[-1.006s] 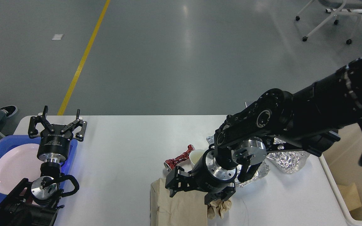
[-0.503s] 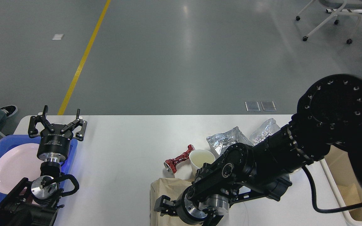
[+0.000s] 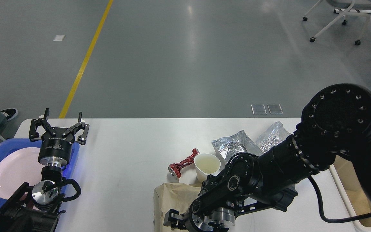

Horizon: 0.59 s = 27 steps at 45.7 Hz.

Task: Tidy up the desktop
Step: 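Grasp the brown paper bag beside the paper cup with the right gripper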

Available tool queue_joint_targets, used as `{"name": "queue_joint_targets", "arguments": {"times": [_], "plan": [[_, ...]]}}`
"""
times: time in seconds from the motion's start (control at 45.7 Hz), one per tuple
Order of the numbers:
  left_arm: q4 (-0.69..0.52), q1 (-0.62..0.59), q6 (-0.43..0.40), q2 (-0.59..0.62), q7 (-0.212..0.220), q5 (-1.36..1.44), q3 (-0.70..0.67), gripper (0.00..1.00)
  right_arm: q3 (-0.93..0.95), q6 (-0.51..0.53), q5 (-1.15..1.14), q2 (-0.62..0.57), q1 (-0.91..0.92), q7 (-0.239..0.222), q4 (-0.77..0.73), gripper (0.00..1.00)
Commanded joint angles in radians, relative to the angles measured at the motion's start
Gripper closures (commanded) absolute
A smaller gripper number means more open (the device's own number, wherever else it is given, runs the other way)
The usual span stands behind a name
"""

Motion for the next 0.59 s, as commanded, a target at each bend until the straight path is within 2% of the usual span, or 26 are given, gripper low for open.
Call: {"name": "queue_joint_targets", "arguments": {"times": [0.0, 0.372, 0.569], "plan": [[0.000, 0.000, 0.000, 0.000, -0.001, 0.000, -0.001, 0.04, -0.001, -0.009, -0.005, 0.007, -0.036, -0.004, -0.009, 0.03], [0.000, 0.000, 0.000, 0.000, 0.000, 0.000, 0.000, 0.04, 0.079, 0.003, -0.074, 0.004, -0.082, 0.005, -0.035, 0.03], [0.000, 0.000, 0.000, 0.000, 0.000, 0.000, 0.000, 0.04, 0.172, 0.003, -0.226, 0.013, -0.203, 0.005, -0.141, 0.02]]}}
